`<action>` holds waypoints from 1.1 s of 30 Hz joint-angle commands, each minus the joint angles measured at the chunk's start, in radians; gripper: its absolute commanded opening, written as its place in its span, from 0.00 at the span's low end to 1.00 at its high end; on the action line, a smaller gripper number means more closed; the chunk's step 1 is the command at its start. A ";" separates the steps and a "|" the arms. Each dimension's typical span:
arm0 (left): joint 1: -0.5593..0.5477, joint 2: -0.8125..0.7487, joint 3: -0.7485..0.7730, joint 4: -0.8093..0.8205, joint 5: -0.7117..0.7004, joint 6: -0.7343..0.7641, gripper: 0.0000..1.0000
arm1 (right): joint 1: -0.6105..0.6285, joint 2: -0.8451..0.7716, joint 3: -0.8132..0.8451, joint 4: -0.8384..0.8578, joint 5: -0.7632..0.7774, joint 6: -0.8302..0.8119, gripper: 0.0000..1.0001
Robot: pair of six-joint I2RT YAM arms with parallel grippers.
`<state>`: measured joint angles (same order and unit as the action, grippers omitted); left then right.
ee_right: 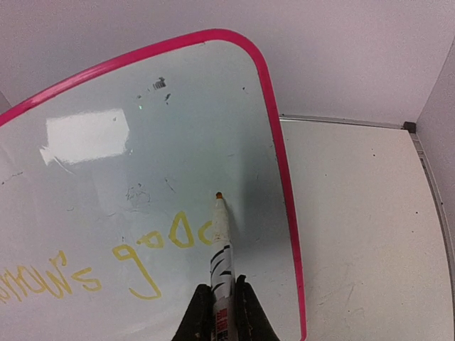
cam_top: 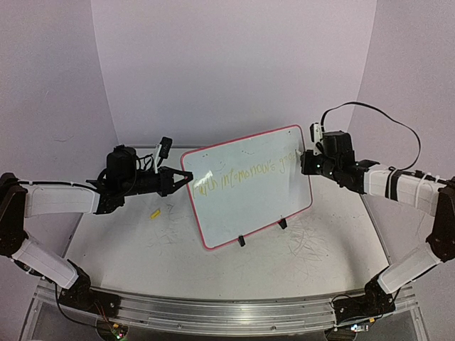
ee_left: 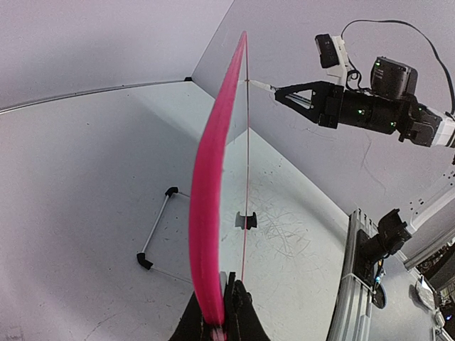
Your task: Write a sentence on the whiteboard
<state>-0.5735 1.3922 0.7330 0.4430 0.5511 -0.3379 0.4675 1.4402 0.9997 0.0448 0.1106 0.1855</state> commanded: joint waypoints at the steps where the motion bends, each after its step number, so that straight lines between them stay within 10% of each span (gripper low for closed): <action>1: -0.007 0.002 0.012 -0.069 -0.026 0.120 0.00 | 0.004 0.028 0.056 0.033 0.003 -0.003 0.00; 33: -0.006 0.001 0.017 -0.075 -0.031 0.117 0.00 | -0.024 -0.139 -0.093 0.012 -0.031 0.018 0.00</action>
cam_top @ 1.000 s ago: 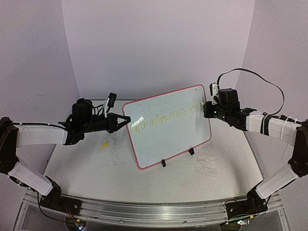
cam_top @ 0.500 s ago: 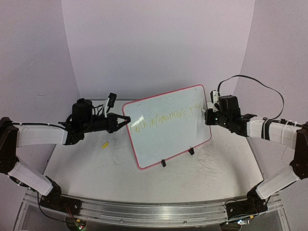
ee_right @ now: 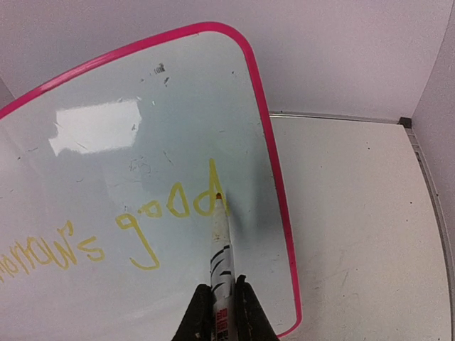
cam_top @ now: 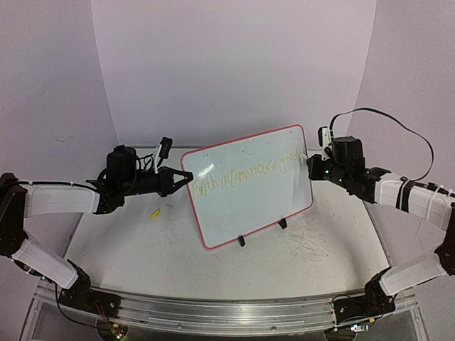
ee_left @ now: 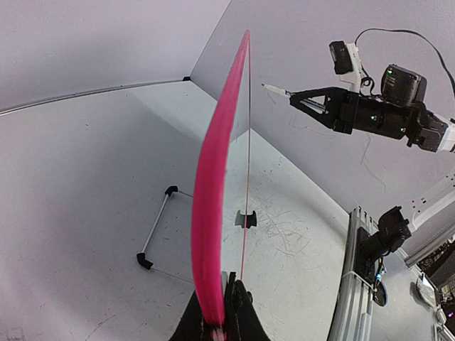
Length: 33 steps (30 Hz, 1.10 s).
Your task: Write a sentence on the whiteboard
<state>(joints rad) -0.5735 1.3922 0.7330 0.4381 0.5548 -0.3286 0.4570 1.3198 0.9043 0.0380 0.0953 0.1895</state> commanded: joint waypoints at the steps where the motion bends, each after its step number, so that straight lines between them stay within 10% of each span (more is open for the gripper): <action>1: -0.006 0.001 0.016 -0.070 -0.035 0.108 0.00 | -0.014 -0.013 0.003 0.019 -0.016 0.014 0.00; 16: -0.007 0.004 0.020 -0.075 -0.028 0.115 0.00 | -0.024 0.090 0.045 0.060 -0.040 0.018 0.00; 33: -0.006 -0.018 0.027 -0.076 -0.103 0.074 0.10 | -0.024 -0.243 0.003 -0.234 -0.007 0.009 0.00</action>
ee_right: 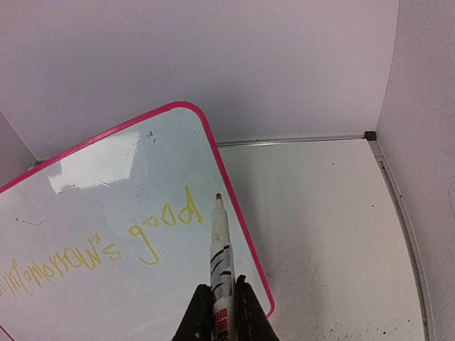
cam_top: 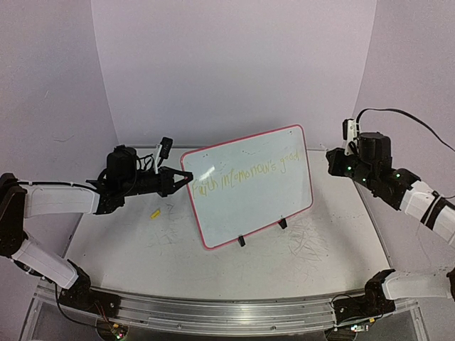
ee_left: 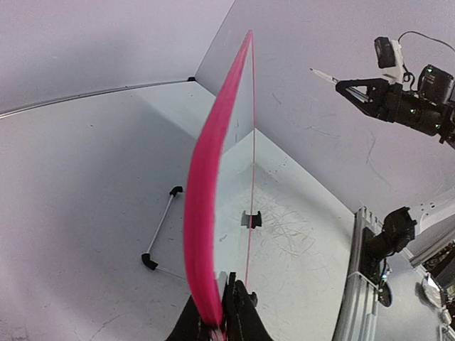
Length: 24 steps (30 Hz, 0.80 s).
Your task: Write a sentence on the whiteboard
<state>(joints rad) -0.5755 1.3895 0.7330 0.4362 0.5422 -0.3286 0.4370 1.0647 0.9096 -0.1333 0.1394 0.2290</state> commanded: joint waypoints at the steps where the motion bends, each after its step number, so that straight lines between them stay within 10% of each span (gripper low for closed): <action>1: -0.004 -0.025 0.026 -0.075 -0.102 0.068 0.15 | -0.004 0.016 0.000 -0.064 -0.069 -0.034 0.00; 9: -0.005 -0.108 0.006 -0.087 -0.168 0.029 0.42 | -0.009 0.100 -0.002 0.006 -0.104 -0.061 0.00; 24: -0.004 -0.167 -0.029 -0.120 -0.172 -0.075 0.52 | -0.099 0.268 0.016 0.226 -0.279 -0.057 0.00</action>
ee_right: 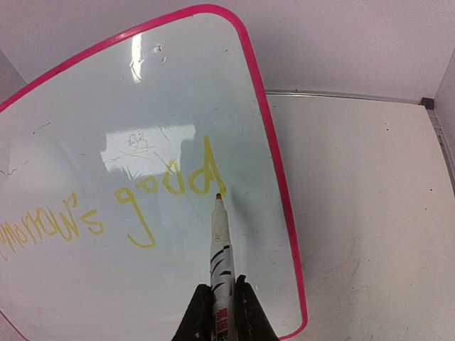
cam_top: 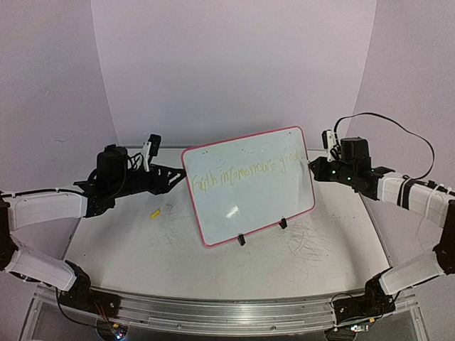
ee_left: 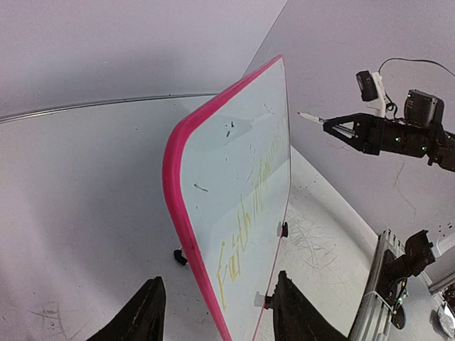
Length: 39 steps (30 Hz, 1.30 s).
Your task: Write a sentence on the whiteboard
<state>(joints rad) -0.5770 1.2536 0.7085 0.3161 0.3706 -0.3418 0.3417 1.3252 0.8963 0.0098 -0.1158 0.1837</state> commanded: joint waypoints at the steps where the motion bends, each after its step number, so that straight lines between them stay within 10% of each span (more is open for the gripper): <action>1: -0.003 -0.022 0.002 0.001 0.017 -0.070 0.52 | -0.004 0.005 0.024 0.090 -0.018 -0.013 0.00; 39: -0.001 0.153 0.106 0.003 0.030 0.014 0.13 | -0.005 0.093 0.040 0.137 0.058 -0.001 0.00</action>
<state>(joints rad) -0.5770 1.3975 0.7971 0.3027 0.4068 -0.3472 0.3408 1.3971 0.8963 0.0930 -0.0705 0.1814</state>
